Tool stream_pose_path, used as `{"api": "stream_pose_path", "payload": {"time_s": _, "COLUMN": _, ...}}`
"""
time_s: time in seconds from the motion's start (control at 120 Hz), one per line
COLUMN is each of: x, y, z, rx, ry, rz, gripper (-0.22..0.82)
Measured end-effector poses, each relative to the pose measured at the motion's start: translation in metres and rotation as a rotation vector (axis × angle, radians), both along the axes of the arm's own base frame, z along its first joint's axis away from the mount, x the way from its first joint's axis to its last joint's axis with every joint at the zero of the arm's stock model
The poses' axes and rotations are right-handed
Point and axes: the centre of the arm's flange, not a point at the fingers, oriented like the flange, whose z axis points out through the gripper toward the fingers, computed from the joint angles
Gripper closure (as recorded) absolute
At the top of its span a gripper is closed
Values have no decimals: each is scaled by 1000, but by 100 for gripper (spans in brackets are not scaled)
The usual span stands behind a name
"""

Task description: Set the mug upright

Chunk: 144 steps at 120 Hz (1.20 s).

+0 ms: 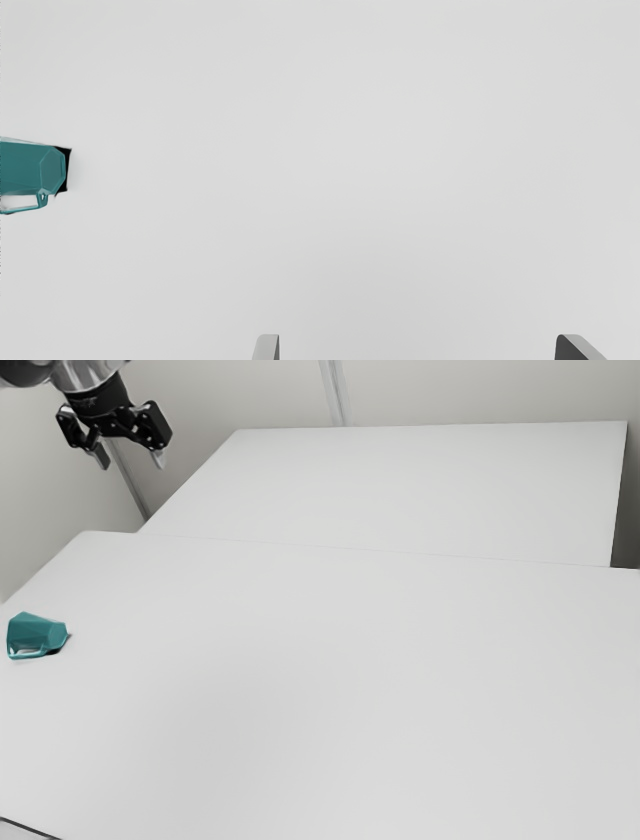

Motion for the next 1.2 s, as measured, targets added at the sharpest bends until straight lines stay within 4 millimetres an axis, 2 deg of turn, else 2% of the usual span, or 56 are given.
{"api": "stream_pose_path", "payload": {"time_s": 0.125, "x": -4, "y": 8, "z": -5, "rx": 1, "ry": 1, "rz": 23, "gripper": 0}}
{"api": "stream_pose_path", "payload": {"time_s": 0.375, "x": -10, "y": 48, "z": -18, "rx": -3, "ry": 21, "rz": 113, "gripper": 0}}
{"api": "stream_pose_path", "payload": {"time_s": 0.417, "x": -11, "y": 60, "z": -21, "rx": -7, "ry": 24, "rz": 139, "gripper": 0}}
{"api": "stream_pose_path", "payload": {"time_s": 0.517, "x": -20, "y": 116, "z": -35, "rx": -37, "ry": 49, "rz": 250, "gripper": 0}}
{"api": "stream_pose_path", "payload": {"time_s": 0.692, "x": -66, "y": 247, "z": -67, "rx": -152, "ry": 82, "rz": 471, "gripper": 0}}
{"api": "stream_pose_path", "payload": {"time_s": 0.775, "x": -94, "y": 308, "z": -86, "rx": -208, "ry": 95, "rz": 550, "gripper": 0}}
{"api": "stream_pose_path", "payload": {"time_s": 0.858, "x": -127, "y": 369, "z": -114, "rx": -273, "ry": 112, "rz": 615, "gripper": 0}}
{"api": "stream_pose_path", "payload": {"time_s": 0.983, "x": -181, "y": 447, "z": -154, "rx": -351, "ry": 127, "rz": 678, "gripper": 0}}
{"api": "stream_pose_path", "payload": {"time_s": 1.042, "x": -191, "y": 475, "z": -176, "rx": -391, "ry": 130, "rz": 665, "gripper": 0}}
{"api": "stream_pose_path", "payload": {"time_s": 1.2, "x": -166, "y": 510, "z": -230, "rx": -472, "ry": 130, "rz": 508, "gripper": 0}}
